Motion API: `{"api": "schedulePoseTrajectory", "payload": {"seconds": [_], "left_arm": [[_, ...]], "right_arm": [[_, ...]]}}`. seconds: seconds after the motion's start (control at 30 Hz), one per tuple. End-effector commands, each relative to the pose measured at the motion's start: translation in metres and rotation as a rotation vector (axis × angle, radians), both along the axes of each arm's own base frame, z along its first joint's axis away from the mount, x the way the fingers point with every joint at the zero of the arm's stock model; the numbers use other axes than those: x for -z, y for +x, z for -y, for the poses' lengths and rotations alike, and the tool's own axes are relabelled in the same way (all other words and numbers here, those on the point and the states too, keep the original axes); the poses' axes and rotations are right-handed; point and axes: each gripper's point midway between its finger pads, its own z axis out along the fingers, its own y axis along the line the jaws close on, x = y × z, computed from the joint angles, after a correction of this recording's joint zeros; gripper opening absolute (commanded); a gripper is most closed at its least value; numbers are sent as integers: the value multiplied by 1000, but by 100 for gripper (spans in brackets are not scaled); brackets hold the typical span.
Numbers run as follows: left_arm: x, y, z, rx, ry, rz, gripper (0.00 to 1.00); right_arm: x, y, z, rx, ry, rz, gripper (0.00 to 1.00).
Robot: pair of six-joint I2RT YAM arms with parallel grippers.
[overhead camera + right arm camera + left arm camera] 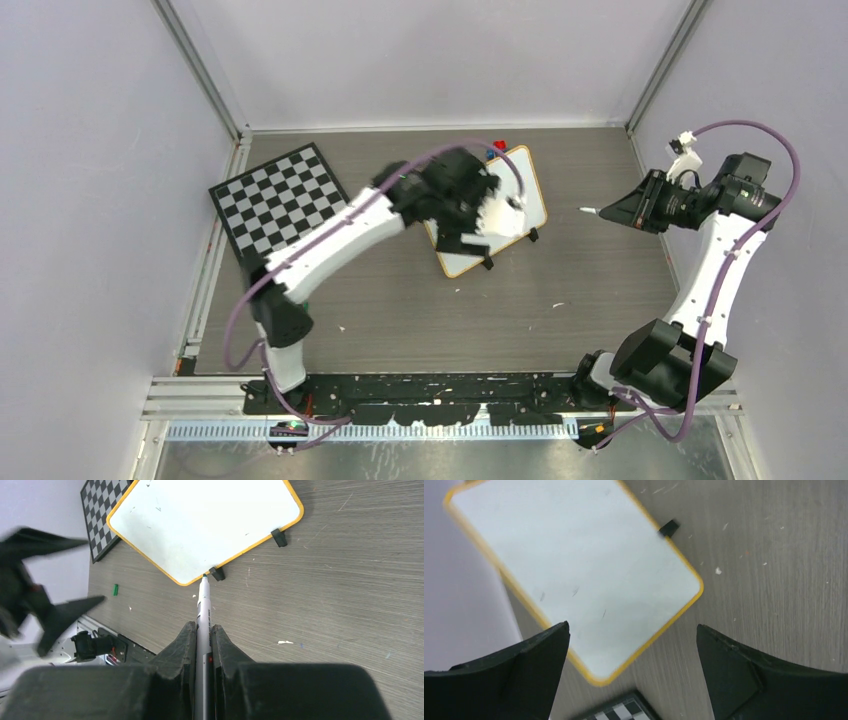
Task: Write a sentence on the whiteboard
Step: Move the whiteboard to the center of the board.
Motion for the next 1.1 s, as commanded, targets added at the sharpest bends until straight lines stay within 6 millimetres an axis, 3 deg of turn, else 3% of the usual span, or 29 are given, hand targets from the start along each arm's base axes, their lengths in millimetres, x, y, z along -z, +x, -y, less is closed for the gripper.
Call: {"api": "schedulePoseTrajectory", "payload": {"seconds": [0.0,0.1,0.2,0.27,0.37,0.47,0.63,0.9,1.07], "left_arm": [[-55,19,-61,-333,-215,-126,100],[-84,29,-107,-531,-348,-145,100],[-97,34,-154,-709,-450,-160,100],[-94,31,-182,-810,-481,-177,100],[-85,17,-204,-886,-475,-209,100],[-70,8,-209,-941,-486,-303,100],[-43,6,-200,-950,-513,-552,100],[-35,47,-187,-976,-607,-689,100],[-31,77,-175,-965,-710,-775,100]], "right_arm": [[-21,-8,-12,-19,12,53,0],[-23,-12,-18,-35,-27,52,0],[-23,-17,-27,-63,-75,56,0],[-18,-21,-34,-86,-103,52,0],[-7,-29,-45,-116,-140,41,0],[7,-37,-53,-136,-181,38,0],[29,-43,-67,-205,-211,15,0],[39,-27,-82,-324,-252,43,0],[35,2,-97,-368,-205,51,0]]}}
